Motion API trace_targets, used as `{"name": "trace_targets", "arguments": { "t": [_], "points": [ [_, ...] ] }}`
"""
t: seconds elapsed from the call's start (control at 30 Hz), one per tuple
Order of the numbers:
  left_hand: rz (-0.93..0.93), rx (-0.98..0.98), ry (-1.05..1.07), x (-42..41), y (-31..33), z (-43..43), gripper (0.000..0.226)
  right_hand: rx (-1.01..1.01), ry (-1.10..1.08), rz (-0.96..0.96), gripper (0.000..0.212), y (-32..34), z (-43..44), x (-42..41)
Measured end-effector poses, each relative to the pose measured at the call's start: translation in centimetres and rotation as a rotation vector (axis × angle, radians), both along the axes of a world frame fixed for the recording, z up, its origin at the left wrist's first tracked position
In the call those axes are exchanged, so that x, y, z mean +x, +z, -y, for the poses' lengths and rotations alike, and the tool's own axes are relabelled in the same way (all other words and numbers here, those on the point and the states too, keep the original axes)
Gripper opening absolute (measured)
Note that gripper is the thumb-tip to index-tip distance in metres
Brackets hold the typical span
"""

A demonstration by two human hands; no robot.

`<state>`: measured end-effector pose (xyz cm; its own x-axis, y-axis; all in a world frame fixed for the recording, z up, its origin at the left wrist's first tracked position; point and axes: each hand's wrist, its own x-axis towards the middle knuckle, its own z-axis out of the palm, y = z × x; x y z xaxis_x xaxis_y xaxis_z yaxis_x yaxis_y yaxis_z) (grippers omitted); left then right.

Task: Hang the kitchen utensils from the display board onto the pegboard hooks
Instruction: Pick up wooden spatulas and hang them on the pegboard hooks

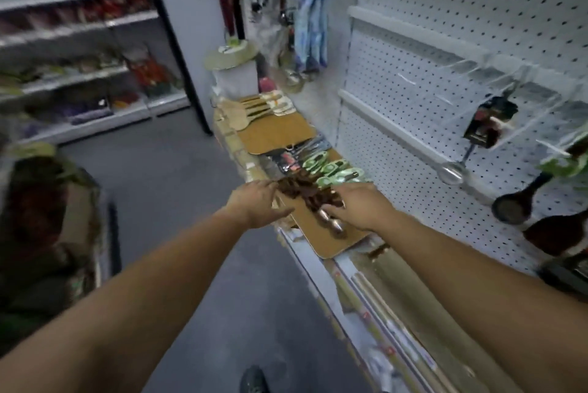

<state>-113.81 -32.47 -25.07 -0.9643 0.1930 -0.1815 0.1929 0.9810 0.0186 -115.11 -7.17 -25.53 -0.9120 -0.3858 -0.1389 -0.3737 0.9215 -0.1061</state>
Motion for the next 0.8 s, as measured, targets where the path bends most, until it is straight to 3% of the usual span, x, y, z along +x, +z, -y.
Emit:
{"name": "trace_targets", "arguments": {
  "t": [0.4, 0.57, 0.8],
  "points": [
    [0.035, 0.036, 0.121, -12.8, -1.4, 21.5, 0.086, 0.0, 0.17, 0.023, 0.079, -2.7, 24.1, -16.0],
    [0.05, 0.013, 0.135, -19.5, -2.9, 26.6, 0.087, 0.014, 0.161, 0.02, 0.092, -4.4, 29.0, -23.8],
    [0.1, 0.002, 0.172, -31.2, -4.6, 30.4, 0.083, -0.013, 0.124, 0.073, 0.079, -6.8, 33.3, -35.6]
  ]
}}
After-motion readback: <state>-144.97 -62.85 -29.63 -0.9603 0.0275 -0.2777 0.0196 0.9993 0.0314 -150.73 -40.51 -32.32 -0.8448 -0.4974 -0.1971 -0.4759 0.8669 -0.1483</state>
